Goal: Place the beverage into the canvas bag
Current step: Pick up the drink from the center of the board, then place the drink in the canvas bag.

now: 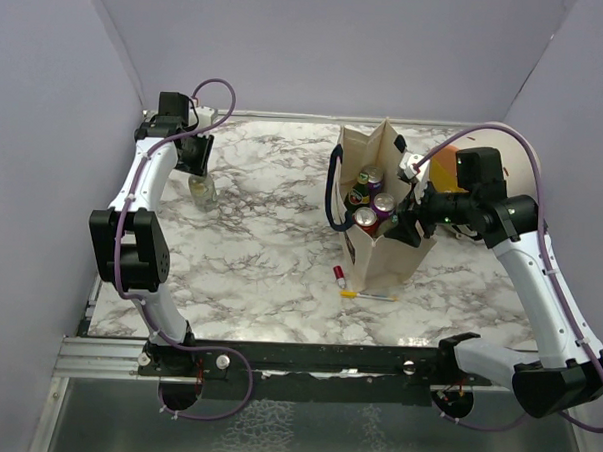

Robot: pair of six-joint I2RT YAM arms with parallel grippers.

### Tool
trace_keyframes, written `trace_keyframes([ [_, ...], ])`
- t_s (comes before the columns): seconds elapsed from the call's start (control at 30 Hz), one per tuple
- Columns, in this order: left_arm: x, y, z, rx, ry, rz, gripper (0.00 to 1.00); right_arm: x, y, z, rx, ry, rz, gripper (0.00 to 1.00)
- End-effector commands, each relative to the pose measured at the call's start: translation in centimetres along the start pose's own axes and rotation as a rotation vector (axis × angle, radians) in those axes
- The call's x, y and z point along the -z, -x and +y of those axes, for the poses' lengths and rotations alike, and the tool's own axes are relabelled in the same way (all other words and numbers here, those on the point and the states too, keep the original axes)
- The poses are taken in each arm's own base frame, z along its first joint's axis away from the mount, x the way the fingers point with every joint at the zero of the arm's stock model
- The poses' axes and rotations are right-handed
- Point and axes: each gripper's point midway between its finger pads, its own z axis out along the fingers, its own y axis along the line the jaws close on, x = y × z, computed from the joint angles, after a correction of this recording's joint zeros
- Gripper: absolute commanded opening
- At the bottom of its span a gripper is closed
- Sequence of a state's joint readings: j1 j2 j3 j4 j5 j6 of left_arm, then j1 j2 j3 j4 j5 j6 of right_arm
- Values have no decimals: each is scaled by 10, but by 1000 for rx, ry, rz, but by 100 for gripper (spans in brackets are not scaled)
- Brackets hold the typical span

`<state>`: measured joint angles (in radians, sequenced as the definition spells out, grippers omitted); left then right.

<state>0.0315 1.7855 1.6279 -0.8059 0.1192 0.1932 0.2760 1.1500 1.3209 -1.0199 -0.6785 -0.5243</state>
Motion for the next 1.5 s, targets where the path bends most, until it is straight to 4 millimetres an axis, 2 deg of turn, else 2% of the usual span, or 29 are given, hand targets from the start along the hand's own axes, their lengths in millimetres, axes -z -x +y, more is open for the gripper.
trace_keyframes([
  [0.0,13,10,-1,-4,-9,-40,20,2,8,-6,22,-32,-24,58],
  [0.2,34,26,-13,-50,-53,-115,0,5,11,-6,21,-41,-31,60],
  [0.23,38,30,-17,-60,-64,-132,0,6,13,-5,21,-42,-35,60],
  [0.37,75,53,-33,-93,-112,-249,0,9,18,-3,24,-42,-49,64],
  [0.47,104,65,-53,-101,-189,-332,0,12,22,-4,29,-46,-55,68],
  [0.73,203,105,-131,-277,-356,-592,0,25,33,-12,-12,-128,-61,70],
  [0.93,266,132,-183,-351,-499,-751,0,42,33,-28,-77,-267,-21,69],
  [1.03,289,143,-211,-389,-566,-810,0,50,30,-26,-87,-288,4,68],
  [1.2,312,160,-256,-415,-691,-876,0,56,21,1,-8,-175,41,65],
  [1.33,325,166,-294,-453,-778,-904,0,55,5,18,37,-98,76,62],
  [1.47,335,167,-330,-476,-847,-924,0,52,-2,23,40,-71,84,61],
])
